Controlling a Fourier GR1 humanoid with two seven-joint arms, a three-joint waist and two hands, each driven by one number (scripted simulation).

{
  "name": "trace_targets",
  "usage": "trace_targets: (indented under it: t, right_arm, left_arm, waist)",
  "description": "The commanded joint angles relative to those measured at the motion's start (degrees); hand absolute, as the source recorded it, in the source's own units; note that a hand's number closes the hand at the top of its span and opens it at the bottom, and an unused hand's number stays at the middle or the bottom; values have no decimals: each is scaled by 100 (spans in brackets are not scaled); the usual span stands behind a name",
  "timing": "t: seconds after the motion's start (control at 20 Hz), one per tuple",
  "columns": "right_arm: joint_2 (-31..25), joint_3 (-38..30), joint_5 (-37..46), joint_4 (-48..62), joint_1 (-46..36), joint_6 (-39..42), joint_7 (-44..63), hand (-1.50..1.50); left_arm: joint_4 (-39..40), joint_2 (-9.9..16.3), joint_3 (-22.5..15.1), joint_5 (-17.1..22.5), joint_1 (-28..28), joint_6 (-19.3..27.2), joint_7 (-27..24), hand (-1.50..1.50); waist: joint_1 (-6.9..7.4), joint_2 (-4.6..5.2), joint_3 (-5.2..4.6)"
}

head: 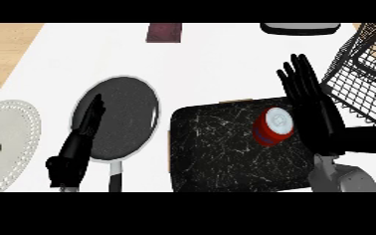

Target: Pick the can from the tray and place it in the tiered basket

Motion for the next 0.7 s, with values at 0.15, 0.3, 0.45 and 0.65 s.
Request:
trace_targets:
  t: [0.15, 0.3, 0.45, 0.65]
  right_arm:
    - [-1288, -864, 422, 59, -1033, 456, 29, 150]
    - [-2321, -1298, 1808, 774, -351, -376, 286, 150]
    - [-1209, -2076, 666, 1034, -652, -1222, 530, -150]
    - [-1056, -2176, 402, 453, -19, -474, -252, -150]
  left_arm:
    - [358, -128, 111, -135, 280, 312, 262, 0]
    - [598, -194, 290, 61, 373, 354, 321, 0]
    - [551, -327, 185, 157, 343, 297, 593, 0]
    - [1717, -664, 374, 85, 5, 256, -113, 0]
  waist:
    - [-89, 104, -148]
    - [-399, 209, -243]
    - [-186, 110, -140]
    - [-216, 94, -145]
